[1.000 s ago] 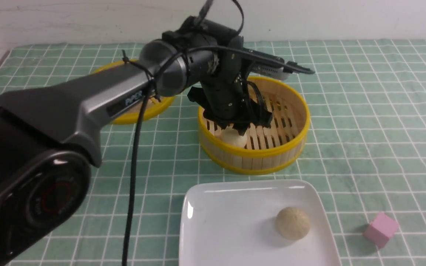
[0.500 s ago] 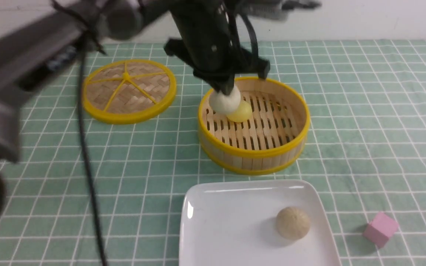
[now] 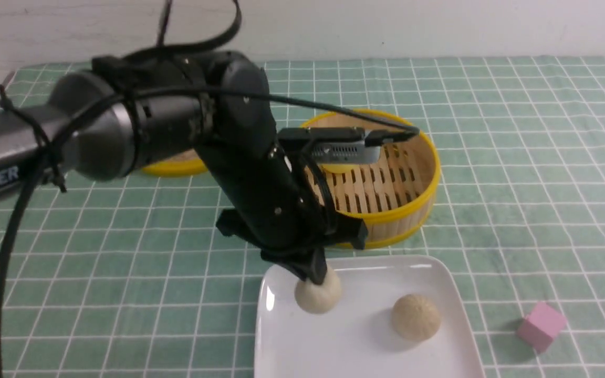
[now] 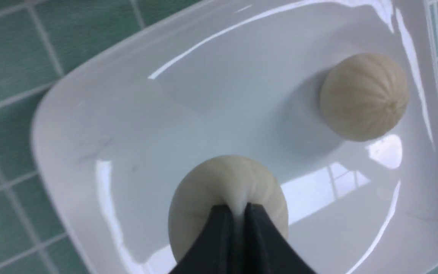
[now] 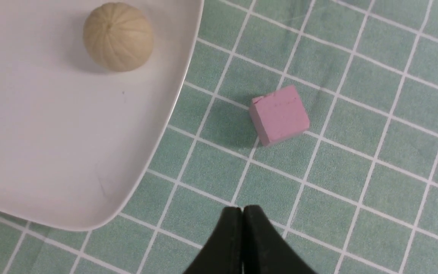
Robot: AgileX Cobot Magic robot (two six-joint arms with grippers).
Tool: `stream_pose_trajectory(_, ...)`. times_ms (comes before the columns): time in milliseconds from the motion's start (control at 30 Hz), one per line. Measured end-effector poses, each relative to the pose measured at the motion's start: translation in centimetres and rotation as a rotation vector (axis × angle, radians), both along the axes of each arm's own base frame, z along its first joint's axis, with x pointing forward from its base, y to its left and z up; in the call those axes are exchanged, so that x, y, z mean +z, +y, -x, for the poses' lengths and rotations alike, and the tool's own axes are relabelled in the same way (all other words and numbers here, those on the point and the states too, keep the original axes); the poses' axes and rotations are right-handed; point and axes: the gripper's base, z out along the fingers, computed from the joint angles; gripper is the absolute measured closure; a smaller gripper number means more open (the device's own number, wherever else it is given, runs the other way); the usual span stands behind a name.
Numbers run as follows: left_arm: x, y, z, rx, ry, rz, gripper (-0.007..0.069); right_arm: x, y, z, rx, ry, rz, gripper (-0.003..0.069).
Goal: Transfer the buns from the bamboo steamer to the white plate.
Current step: 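Carry the bun from the bamboo steamer to the plate with the left gripper, then reach into the bamboo steamer and grasp a bun with the left gripper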
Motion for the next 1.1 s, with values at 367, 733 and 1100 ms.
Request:
stream_pose_trajectory(367,-4.0,-1.3,-1.3,0.023,0.053,0.014,0.0368,0.2,0.1,-0.3,0.006,-0.041,-0.014,0.0627)
stream_pose_trajectory(733,5.1,-2.7,-6.3,0.068,-0.284,0.109,0.0305,0.2,0.1,-0.3,0.006,-0.045,-0.009,0.0618)
stream_pose_trajectory(1100,2.7,-4.3,-13.9,0.245,-0.353,0.036,0.0594,0.2,0.1,-0.3,0.006,-0.045,-0.009,0.0616)
